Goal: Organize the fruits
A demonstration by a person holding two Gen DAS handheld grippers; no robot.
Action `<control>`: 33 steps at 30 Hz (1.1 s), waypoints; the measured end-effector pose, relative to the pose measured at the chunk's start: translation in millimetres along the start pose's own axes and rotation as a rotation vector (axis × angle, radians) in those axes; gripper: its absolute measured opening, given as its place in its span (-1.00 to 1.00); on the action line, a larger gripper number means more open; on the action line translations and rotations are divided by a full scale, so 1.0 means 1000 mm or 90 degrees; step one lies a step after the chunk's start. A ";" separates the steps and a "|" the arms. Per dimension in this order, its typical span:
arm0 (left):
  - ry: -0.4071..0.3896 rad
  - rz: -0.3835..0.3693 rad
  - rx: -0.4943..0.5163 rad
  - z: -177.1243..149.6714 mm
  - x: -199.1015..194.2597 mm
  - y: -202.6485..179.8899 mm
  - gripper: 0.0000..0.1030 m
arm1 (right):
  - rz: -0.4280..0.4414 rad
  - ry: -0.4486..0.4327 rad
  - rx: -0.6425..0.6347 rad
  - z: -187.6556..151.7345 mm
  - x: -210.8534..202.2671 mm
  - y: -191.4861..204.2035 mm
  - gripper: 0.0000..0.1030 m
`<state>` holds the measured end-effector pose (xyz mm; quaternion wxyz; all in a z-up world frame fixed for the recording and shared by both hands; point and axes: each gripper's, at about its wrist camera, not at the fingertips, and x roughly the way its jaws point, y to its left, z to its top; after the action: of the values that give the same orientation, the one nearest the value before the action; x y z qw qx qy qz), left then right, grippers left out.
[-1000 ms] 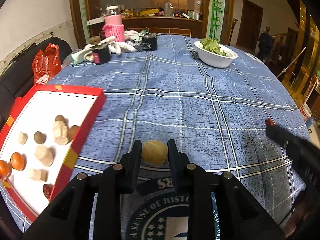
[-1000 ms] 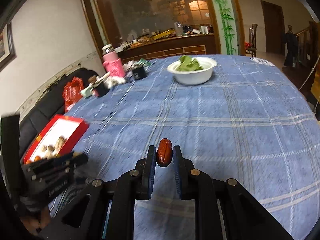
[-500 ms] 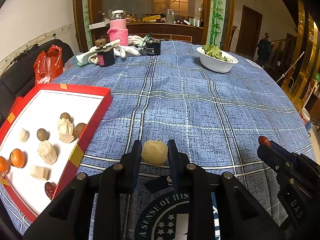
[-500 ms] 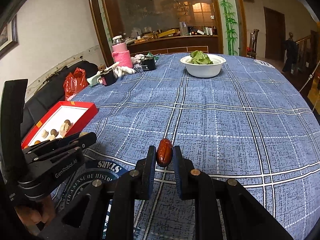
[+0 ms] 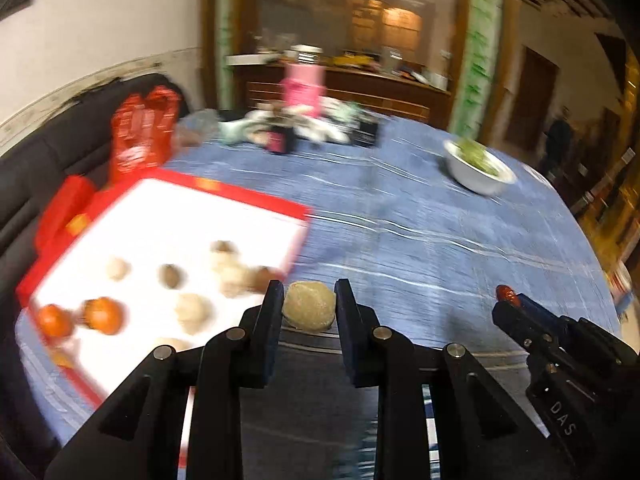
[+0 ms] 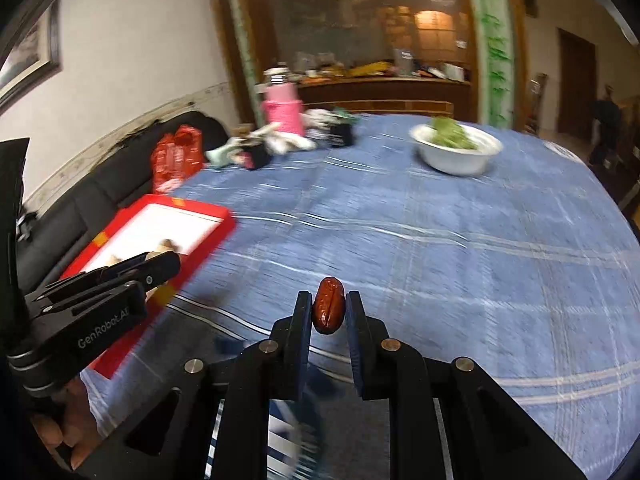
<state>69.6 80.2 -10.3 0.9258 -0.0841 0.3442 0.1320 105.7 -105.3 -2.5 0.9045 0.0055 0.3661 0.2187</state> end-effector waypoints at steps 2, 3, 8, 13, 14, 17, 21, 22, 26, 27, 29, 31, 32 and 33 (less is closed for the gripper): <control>0.000 0.041 -0.032 0.004 -0.002 0.028 -0.54 | 0.039 -0.004 -0.024 0.012 0.007 0.025 -0.67; 0.003 0.053 -0.043 0.004 0.000 0.038 -0.54 | 0.053 -0.003 -0.029 0.015 0.010 0.033 -0.67; 0.019 0.130 -0.094 0.011 0.010 0.090 -0.54 | 0.146 0.005 -0.085 0.038 0.039 0.097 -0.68; 0.039 0.174 -0.113 0.013 0.031 0.121 -0.53 | 0.198 0.031 -0.118 0.050 0.075 0.149 -0.68; 0.044 0.175 -0.115 0.012 0.034 0.124 -0.53 | 0.203 0.038 -0.124 0.051 0.083 0.157 -0.68; 0.052 0.185 -0.122 0.012 0.043 0.130 -0.53 | 0.209 0.056 -0.131 0.053 0.101 0.171 -0.68; 0.061 0.189 -0.133 0.010 0.044 0.138 -0.53 | 0.210 0.075 -0.138 0.053 0.121 0.181 -0.67; 0.063 0.190 -0.134 0.010 0.045 0.140 -0.53 | 0.209 0.078 -0.139 0.053 0.124 0.182 -0.66; 0.095 0.191 -0.113 0.011 0.054 0.138 -0.44 | 0.193 0.087 -0.139 0.051 0.133 0.184 0.11; 0.106 0.186 -0.115 0.011 0.057 0.140 -0.33 | 0.170 0.086 -0.140 0.050 0.135 0.183 0.17; 0.118 0.177 -0.120 0.010 0.058 0.141 -0.07 | 0.166 0.084 -0.140 0.050 0.132 0.181 0.20; 0.113 0.182 -0.118 0.010 0.053 0.140 0.15 | 0.162 0.070 -0.129 0.052 0.121 0.173 0.36; 0.104 0.179 -0.114 0.011 0.049 0.138 0.20 | 0.163 0.064 -0.126 0.053 0.116 0.169 0.46; 0.091 0.178 -0.109 0.011 0.043 0.135 0.25 | 0.168 0.054 -0.121 0.054 0.108 0.165 0.47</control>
<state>66.9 219.6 -39.0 0.8610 -0.1234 0.4047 0.2822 146.2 95.4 -6.0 0.8480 -0.0412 0.3781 0.3690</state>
